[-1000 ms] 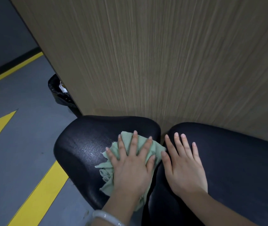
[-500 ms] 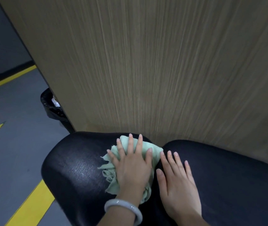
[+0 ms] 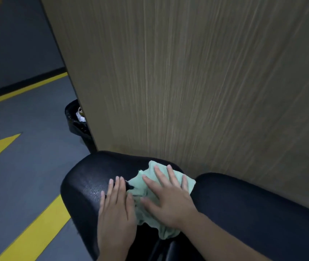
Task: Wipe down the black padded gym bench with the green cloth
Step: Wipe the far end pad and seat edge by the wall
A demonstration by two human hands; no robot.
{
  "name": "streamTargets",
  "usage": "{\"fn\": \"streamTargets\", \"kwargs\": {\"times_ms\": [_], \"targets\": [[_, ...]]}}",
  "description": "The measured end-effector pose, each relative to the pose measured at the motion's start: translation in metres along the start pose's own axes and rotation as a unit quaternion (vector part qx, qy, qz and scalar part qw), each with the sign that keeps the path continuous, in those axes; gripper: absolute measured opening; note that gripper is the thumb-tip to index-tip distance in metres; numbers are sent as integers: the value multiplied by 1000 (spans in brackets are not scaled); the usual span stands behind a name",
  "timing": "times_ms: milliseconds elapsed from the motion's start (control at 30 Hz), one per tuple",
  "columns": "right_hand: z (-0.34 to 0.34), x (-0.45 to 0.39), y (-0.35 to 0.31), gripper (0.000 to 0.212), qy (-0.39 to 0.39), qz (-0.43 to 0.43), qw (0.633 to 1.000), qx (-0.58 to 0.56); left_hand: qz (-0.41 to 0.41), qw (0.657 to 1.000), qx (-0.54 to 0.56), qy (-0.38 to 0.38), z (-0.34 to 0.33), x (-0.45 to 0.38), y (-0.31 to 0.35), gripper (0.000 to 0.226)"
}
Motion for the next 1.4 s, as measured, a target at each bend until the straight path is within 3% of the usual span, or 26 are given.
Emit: {"fn": "streamTargets", "kwargs": {"times_ms": [200,367,500,667,733,800,867,1000,1200,1400], "targets": [[-11,-15,7,73,-20,19,999,27,-10,1000,4,14,1,2,3,66],[1,-48,18,48,-58,15,998,20,-18,998,13,53,5,2,1,60],[7,-39,6,42,-40,98,994,41,-23,998,1,65,6,3,0,60],[38,8,14,35,-160,145,975,55,-17,999,-12,48,3,3,3,60],[52,30,32,40,-198,120,970,72,-14,999,-14,45,3,4,2,60],[47,55,53,64,-249,64,959,118,-14,999,-20,44,3,4,3,59],[32,70,67,88,-203,-6,965,166,-15,999,-22,39,4,4,5,58],[5,65,82,84,-78,-50,972,217,-13,999,-14,34,4,4,5,57],[16,36,85,102,-96,38,972,210,-13,999,-20,30,4,5,5,58],[18,17,83,111,-77,-1,969,233,-19,999,-22,30,3,5,4,56]]}}
Point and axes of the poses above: each hand's wrist, its own x-axis away from the middle knuckle, its own z-axis out of the back of the hand, y = z × x, the point moved 7 cm from there along -x, towards the middle knuckle, and after that the axes turned 8 degrees about -y, right-handed, at the moved point
